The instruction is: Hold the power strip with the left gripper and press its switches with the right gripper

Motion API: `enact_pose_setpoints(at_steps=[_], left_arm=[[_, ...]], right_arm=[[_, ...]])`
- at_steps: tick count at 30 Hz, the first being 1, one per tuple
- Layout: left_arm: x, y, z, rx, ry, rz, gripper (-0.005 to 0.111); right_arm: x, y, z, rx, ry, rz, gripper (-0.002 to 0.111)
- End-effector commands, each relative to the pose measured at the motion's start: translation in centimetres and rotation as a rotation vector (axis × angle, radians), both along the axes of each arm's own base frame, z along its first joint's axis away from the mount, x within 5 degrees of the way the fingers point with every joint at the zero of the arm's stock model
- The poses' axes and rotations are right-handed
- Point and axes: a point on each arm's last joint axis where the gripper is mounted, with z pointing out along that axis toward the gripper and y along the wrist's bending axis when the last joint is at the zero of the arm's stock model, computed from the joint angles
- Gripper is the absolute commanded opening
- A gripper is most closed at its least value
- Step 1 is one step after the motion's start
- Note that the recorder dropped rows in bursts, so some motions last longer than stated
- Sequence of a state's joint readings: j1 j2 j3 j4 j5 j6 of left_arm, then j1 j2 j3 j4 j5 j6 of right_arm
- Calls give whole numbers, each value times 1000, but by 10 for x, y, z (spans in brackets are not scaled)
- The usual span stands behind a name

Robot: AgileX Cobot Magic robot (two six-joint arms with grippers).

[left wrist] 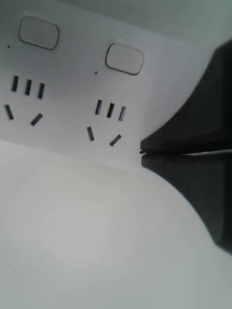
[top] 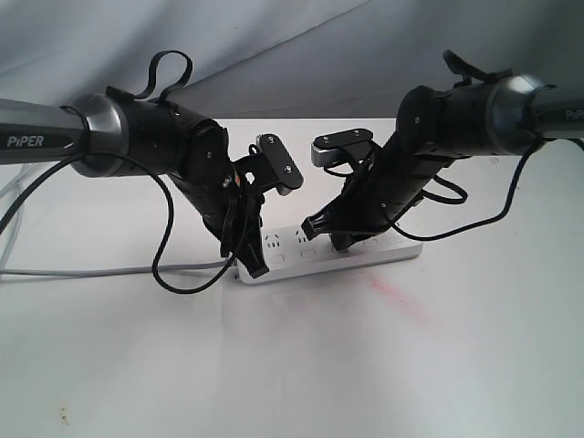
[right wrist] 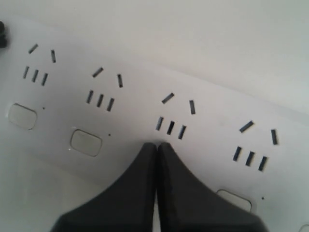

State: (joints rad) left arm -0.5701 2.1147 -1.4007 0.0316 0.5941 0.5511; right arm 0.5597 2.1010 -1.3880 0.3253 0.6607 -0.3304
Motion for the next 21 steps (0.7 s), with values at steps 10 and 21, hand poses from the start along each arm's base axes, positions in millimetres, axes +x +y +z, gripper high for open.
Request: enact_pose_setpoints(at_steps=[10,21], left_arm=[[-2,-1,-3,4,22,9,0],[-2,-1,-3,4,22,9,0]], right_arm=[[-13,-10,-28,-81,107,5,0],[-14,-10,-28,-82,130,-47,0]])
